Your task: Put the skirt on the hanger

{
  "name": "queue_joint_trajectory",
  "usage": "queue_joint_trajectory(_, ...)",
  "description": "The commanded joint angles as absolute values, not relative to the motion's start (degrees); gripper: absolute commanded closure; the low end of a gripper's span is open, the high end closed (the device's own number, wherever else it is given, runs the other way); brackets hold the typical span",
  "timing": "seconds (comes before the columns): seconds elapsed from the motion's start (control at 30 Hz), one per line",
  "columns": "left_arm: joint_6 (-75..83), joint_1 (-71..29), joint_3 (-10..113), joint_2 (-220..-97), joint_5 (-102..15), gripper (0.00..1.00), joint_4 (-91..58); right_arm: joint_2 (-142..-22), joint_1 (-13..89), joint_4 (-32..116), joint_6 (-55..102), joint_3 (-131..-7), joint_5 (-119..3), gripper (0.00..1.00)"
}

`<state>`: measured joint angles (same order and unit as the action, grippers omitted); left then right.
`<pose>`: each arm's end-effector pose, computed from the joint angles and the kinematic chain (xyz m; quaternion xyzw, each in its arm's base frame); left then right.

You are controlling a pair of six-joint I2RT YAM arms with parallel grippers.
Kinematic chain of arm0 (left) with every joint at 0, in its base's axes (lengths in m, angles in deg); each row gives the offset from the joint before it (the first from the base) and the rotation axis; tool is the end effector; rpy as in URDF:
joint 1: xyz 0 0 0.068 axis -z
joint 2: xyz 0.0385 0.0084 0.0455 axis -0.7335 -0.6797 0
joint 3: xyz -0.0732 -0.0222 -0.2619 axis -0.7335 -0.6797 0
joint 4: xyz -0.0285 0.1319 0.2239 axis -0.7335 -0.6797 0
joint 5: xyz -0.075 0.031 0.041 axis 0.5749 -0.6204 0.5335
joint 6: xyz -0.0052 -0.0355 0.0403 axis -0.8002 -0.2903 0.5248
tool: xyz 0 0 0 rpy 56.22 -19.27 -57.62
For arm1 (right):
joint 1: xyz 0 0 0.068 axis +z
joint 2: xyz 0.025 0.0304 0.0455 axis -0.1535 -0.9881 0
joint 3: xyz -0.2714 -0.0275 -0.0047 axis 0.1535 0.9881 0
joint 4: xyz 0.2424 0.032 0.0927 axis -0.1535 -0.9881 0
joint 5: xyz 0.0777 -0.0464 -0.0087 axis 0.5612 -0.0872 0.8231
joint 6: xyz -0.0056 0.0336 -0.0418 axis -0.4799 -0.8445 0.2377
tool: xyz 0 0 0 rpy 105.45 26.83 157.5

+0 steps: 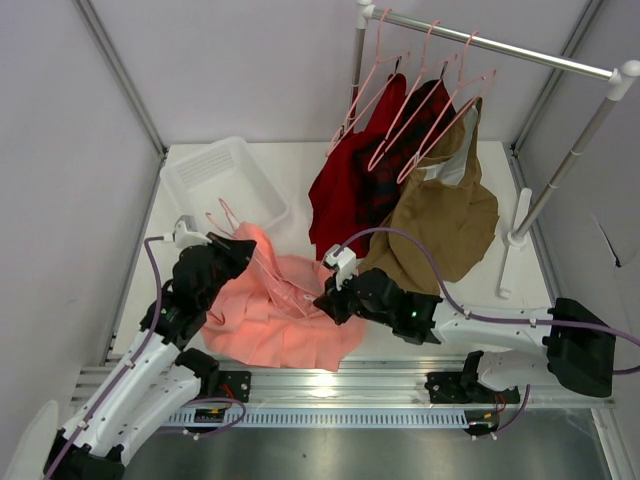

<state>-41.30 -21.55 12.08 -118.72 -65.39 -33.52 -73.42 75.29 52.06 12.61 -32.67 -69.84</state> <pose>0.1456 -0.0605 0.2824 -0.2868 0.7531 -0.3143 0.5018 0.1141 0.2547 0.2389 -0.3249 0.7691 0.3431 0.4304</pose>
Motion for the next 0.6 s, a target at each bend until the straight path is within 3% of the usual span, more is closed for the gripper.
queue_joint_trajectory(0.0,-45.3,-22.4,13.6,-119.0,-67.8,1.00,-31.3,-70.1,75.2,61.5,10.5,-31.0,-69.9,1.00)
queue_joint_trajectory(0.57,-51.8,-22.4,15.8,-122.2,-76.9,1.00,-33.9,-61.9,75.5,76.5,3.6,-18.6,-77.7,1.00)
